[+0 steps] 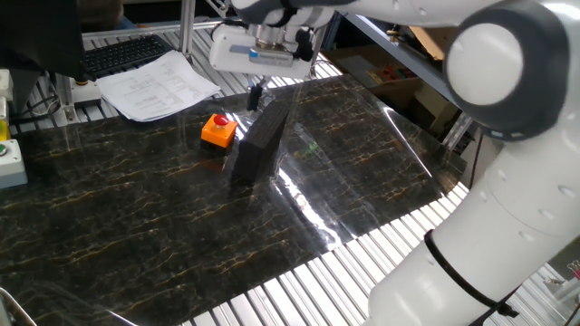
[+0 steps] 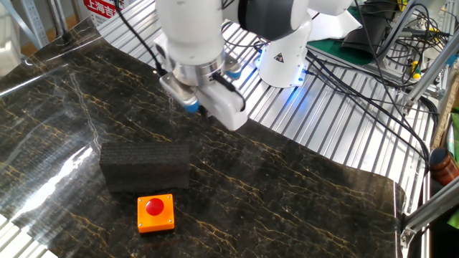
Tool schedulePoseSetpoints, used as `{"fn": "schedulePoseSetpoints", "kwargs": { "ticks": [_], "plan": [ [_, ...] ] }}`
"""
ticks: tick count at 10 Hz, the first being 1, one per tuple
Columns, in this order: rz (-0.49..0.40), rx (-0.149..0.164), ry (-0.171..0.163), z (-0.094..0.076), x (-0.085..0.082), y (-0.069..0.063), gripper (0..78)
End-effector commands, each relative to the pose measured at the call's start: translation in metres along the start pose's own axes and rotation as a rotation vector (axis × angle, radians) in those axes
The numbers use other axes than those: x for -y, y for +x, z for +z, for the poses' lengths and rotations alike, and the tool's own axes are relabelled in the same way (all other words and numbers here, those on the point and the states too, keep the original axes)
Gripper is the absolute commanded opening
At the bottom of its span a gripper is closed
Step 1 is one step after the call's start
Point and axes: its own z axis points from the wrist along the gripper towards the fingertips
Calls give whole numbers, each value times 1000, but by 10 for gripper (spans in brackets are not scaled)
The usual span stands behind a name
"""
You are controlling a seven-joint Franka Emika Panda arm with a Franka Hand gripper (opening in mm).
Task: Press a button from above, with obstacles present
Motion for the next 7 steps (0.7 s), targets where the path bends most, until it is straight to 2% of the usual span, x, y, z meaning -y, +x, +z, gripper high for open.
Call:
{"fn": "schedulePoseSetpoints", "kwargs": {
  "ticks": [1, 4, 6, 7],
  "plan": [
    [5, -4, -8, -7, -5, -13, 0],
    [6, 2, -6, -9, -13, -40, 0],
    [8, 6, 11, -13, -16, -59, 0],
    [0, 3, 9, -16, -17, -64, 0]
  ]
}}
